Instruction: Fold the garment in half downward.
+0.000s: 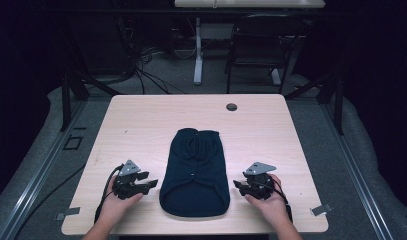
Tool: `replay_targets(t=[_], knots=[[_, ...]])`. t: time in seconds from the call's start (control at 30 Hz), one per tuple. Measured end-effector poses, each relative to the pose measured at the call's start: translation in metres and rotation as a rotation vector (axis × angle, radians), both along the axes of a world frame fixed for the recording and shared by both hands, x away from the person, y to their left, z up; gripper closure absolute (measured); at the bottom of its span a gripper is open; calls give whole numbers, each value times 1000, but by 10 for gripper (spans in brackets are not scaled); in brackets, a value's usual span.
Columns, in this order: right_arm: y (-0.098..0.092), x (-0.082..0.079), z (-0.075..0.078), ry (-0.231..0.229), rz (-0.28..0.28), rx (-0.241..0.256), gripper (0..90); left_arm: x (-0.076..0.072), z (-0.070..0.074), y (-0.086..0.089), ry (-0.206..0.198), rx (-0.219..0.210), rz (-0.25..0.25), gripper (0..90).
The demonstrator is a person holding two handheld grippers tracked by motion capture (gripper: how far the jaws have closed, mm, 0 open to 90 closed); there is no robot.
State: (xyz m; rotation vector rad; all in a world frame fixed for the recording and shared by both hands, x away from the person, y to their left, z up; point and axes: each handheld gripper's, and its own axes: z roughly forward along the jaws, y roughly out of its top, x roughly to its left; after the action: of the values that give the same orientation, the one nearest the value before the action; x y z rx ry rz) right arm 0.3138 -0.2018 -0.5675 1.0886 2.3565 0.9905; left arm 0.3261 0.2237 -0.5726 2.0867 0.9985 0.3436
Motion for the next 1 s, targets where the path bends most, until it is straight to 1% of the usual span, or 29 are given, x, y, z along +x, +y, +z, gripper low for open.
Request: replay_targets(t=[0.07,0.1,0.13,0.17,0.23,0.27,0.33,0.37,0.4,0.43,0.5,0.53,0.57,0.67,0.77,0.87,0.9,0.93,1.0], knots=[[1,0,0,5,1,-1,481,0,0,0,4,-5,6,478],[1,0,0,12,12,2,475,0,0,0,2,2,0,478],[2,0,-1,14,20,11,473,0,0,0,2,2,-1,478],[2,0,-1,19,31,8,465,0,0,0,4,-1,-3,479],[5,0,0,31,65,-4,463,1,1,1,13,-18,-15,482],[6,0,1,37,80,-1,463,1,2,1,17,-22,-22,483],[9,1,4,58,117,-11,463,3,2,1,27,-17,-40,483],[10,1,6,56,120,-23,465,4,3,1,27,-14,-44,483],[12,2,9,43,131,-37,473,5,3,1,33,-10,-43,485],[13,3,11,45,135,-40,476,7,5,1,42,-17,-40,486],[15,6,16,49,147,-48,483,11,8,1,37,-28,-38,488],[16,8,18,43,146,-53,488,13,11,1,39,-36,-33,489],[16,12,20,45,151,-63,495,15,14,0,36,-35,-36,489],[17,20,25,43,156,-94,493,20,21,-4,22,-16,-52,489],[19,28,32,48,154,-93,481,26,27,-11,14,7,-70,486],[20,38,42,52,158,-81,465,34,34,-18,15,6,-95,484],[21,41,45,54,155,-68,457,37,36,-21,17,4,-105,485],[22,44,48,67,158,-62,453,40,38,-24,19,12,-114,485],[25,51,54,70,167,-67,445,47,44,-29,13,25,-134,511]])
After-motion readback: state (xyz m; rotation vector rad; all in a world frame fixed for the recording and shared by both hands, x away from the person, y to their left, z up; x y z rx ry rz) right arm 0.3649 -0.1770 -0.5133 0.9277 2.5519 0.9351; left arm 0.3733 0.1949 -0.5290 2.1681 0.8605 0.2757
